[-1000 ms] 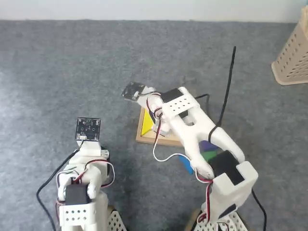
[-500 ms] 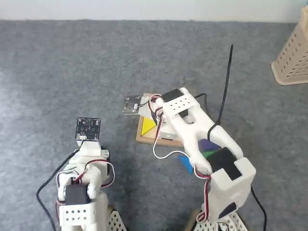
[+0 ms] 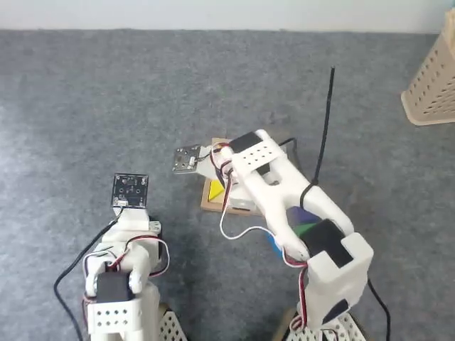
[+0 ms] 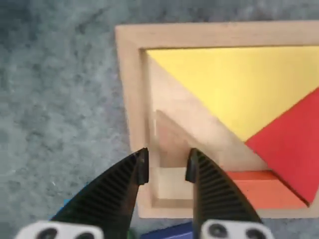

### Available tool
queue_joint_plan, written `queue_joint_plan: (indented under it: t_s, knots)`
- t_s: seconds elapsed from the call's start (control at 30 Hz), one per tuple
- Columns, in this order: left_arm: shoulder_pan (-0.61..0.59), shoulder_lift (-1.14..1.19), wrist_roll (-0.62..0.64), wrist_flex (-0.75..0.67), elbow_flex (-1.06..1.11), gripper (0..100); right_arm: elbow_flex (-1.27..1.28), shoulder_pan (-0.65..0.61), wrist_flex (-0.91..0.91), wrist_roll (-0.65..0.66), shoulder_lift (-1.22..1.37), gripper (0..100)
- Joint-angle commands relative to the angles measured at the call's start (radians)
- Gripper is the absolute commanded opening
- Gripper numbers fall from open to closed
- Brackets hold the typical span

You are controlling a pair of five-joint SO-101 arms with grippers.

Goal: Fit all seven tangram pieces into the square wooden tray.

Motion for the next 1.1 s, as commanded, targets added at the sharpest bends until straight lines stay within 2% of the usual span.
queue_joint_plan:
  t_s: [0.0,0.1,0.33,0.6,0.77,0.87,1.07]
  knots:
    - [-0.003,-0.017,0.009,0.005,-0.012,1,-0.011,-0.024,-0.001,-0.12,-0.025,10.5]
    - [-0.003,-0.017,0.009,0.005,-0.012,1,-0.011,-0.022,-0.03,-0.175,-0.027,11.0]
    - [-0.003,-0.017,0.009,0.005,-0.012,1,-0.003,-0.022,-0.022,-0.137,-0.016,17.4]
    - [-0.003,-0.017,0.009,0.005,-0.012,1,-0.029,0.001,-0.041,-0.152,0.041,16.9]
    - [-0.003,-0.017,0.009,0.005,-0.012,1,-0.094,0.071,-0.041,-0.276,0.061,12.5]
    - [-0.003,-0.017,0.009,0.005,-0.012,1,-0.097,0.071,-0.038,-0.278,0.044,10.5]
    - [-0.003,-0.017,0.009,0.005,-0.012,1,-0.077,0.054,-0.038,-0.262,-0.028,14.2]
